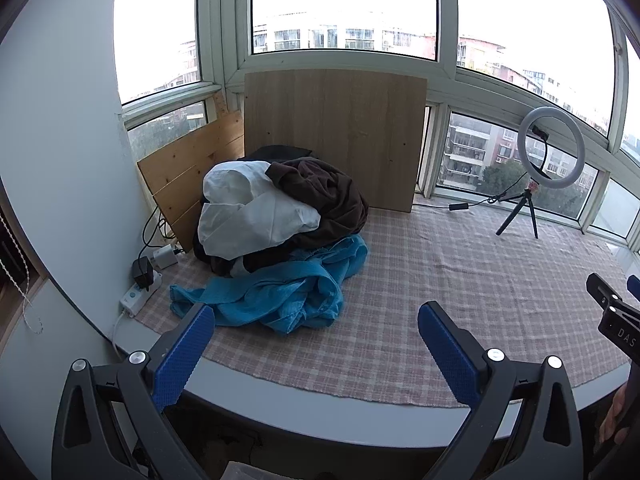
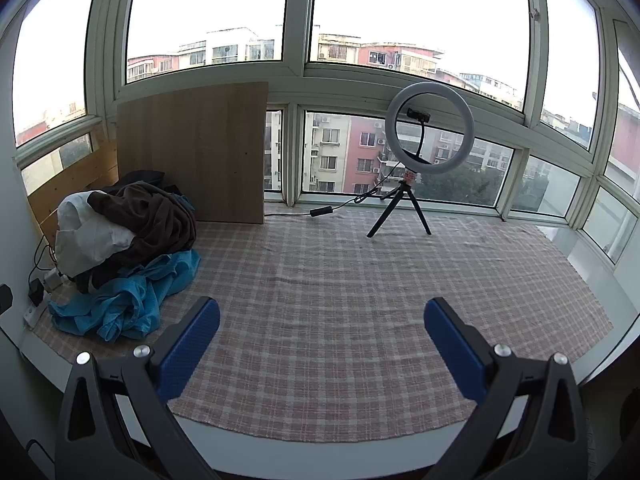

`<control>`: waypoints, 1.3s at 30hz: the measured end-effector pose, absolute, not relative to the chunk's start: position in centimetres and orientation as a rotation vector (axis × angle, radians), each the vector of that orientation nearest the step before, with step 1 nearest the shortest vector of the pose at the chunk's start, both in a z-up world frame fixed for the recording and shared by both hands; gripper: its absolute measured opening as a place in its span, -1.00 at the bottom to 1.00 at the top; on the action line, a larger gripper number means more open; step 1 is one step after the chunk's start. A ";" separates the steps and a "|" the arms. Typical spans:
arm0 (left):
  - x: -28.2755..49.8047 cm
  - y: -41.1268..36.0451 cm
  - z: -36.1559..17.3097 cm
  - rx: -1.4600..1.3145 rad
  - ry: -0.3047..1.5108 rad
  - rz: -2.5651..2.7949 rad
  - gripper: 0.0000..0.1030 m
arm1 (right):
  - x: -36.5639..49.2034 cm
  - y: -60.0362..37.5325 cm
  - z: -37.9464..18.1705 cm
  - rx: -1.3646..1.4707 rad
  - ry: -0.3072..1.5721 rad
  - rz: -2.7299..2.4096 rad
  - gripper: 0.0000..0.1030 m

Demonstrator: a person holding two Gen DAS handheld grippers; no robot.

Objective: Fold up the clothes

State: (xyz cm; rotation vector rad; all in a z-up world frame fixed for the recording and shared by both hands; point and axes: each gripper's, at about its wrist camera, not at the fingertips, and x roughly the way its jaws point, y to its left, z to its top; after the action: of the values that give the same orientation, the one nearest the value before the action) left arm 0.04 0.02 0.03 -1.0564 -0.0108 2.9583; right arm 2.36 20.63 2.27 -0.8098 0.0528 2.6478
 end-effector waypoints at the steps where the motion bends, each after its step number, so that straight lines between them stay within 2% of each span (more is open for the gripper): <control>1: 0.1 0.0 0.1 -1.052 -0.011 2.957 0.99 | 2.4 20.7 2.3 -0.811 0.055 2.648 1.00; 15: -0.2 0.3 0.1 -1.000 -0.038 2.949 0.98 | 2.1 20.9 2.4 -0.827 0.073 2.653 1.00; 29: -0.7 2.5 -0.2 -1.014 0.064 2.936 0.98 | 1.4 21.6 1.7 -0.829 0.077 2.677 1.00; 35: -0.9 1.8 -0.5 -1.036 -0.019 2.972 0.98 | 1.1 21.7 1.7 -0.808 0.023 2.678 1.00; 39: -0.9 1.6 -0.4 -1.040 -0.013 3.005 0.98 | 0.6 22.1 1.5 -0.823 0.036 2.706 1.00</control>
State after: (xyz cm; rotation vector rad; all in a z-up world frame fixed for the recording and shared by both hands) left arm -0.91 1.60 -0.37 -1.0400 -0.0134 3.0048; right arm 0.64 22.11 1.52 -0.8231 0.0360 2.7061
